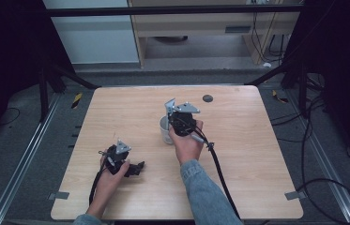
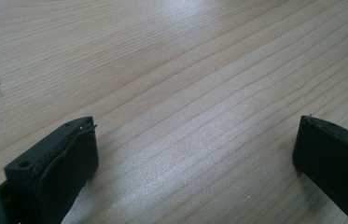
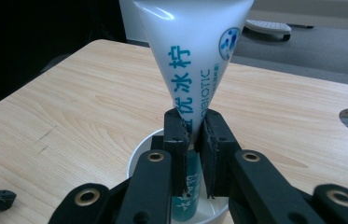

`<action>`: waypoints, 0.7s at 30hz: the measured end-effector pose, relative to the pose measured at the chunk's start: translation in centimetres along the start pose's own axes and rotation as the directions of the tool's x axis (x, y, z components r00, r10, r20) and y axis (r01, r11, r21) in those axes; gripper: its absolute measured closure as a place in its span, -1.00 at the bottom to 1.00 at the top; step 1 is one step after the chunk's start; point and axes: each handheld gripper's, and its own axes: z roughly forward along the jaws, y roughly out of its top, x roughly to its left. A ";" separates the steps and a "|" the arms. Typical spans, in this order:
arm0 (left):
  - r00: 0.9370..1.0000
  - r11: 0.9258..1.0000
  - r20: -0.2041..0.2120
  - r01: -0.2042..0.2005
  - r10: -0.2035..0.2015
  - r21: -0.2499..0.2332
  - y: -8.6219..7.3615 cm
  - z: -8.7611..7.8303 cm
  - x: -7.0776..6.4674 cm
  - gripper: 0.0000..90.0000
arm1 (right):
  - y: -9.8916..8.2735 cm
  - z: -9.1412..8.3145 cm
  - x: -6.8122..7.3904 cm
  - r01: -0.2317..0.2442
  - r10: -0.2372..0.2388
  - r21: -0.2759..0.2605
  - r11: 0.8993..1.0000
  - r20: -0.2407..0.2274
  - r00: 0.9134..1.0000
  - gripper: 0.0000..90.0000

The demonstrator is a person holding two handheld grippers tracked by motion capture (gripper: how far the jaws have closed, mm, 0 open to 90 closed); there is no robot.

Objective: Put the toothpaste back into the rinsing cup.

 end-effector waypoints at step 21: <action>1.000 1.000 0.000 0.001 -0.001 -0.002 0.0 0.0 0.0 -1.00 | -0.3 0.3 -0.6 -0.046 0.046 0.013 0.999 -0.029 0.999 0.80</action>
